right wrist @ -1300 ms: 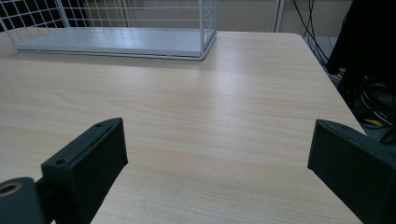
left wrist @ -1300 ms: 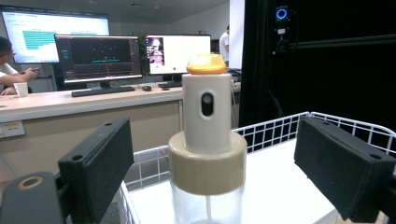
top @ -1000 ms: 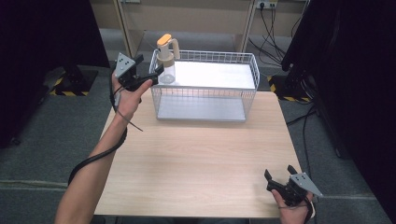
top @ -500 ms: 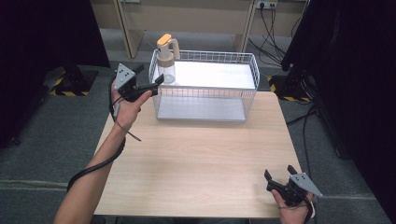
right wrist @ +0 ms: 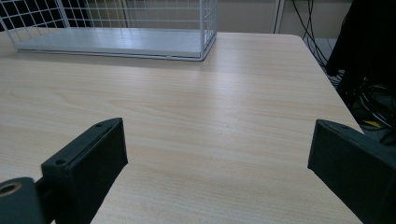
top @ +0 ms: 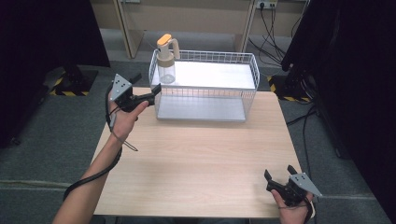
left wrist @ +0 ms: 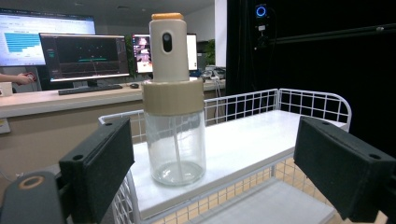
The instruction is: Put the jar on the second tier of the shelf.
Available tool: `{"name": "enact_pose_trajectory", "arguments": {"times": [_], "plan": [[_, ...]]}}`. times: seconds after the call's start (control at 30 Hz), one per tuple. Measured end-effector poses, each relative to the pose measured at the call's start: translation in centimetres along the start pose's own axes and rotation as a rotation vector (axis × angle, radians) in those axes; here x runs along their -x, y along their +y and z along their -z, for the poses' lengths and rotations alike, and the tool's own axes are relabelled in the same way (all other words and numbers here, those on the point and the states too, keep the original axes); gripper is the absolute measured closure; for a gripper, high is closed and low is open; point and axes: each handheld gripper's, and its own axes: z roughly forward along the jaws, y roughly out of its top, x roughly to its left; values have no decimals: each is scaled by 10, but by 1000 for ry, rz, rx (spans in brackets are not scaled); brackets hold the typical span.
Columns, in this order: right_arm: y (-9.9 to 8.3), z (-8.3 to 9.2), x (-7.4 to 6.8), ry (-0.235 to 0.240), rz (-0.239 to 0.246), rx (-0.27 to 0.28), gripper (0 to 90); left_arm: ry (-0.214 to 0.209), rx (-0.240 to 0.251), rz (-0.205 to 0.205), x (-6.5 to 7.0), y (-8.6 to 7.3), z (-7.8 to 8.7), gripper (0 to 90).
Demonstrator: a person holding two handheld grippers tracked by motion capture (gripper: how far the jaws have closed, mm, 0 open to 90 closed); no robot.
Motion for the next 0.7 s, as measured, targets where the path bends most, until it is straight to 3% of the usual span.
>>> {"name": "enact_pose_trajectory", "arguments": {"times": [0.7], "plan": [[0, 0, -1, -1, 4, 0, 46, 5, -8, 26, 4, -31, 33, 116]]}}
